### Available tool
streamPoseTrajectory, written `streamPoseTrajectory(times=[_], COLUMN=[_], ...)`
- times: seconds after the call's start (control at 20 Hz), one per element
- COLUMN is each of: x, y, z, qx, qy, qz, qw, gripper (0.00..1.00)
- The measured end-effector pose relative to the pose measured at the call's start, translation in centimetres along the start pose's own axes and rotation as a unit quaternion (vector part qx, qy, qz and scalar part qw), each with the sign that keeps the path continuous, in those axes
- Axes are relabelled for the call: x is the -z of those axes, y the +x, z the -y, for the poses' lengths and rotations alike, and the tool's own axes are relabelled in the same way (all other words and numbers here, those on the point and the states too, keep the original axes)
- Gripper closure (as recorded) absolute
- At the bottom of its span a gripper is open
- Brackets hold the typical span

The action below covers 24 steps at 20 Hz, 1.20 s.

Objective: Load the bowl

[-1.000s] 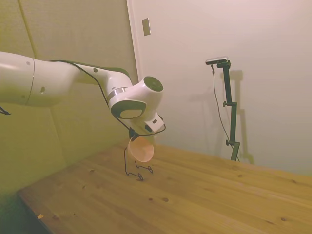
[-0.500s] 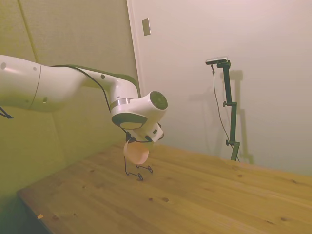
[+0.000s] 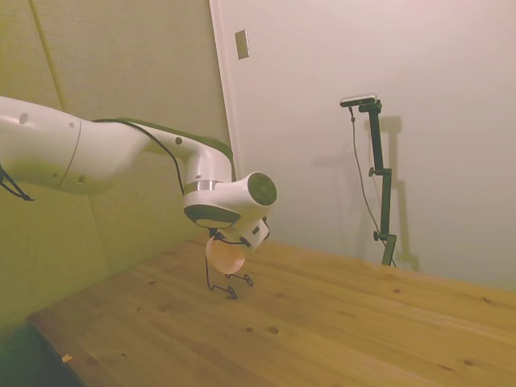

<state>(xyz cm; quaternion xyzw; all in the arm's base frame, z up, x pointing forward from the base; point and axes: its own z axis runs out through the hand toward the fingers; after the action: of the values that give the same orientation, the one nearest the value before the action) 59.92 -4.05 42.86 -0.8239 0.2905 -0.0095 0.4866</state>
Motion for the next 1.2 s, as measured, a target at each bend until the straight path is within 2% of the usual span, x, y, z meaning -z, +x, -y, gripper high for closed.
streamPoseTrajectory(times=[0.2, 1.2], x=[-1.5, -3.8], y=[0.2, 2.1], z=[-0.2, -2.7], qx=[-0.002, -0.024], qy=[0.0, -0.001], qz=[0.001, -0.002], qw=[1.0, 0.9997], gripper=[1.0, 1.0])
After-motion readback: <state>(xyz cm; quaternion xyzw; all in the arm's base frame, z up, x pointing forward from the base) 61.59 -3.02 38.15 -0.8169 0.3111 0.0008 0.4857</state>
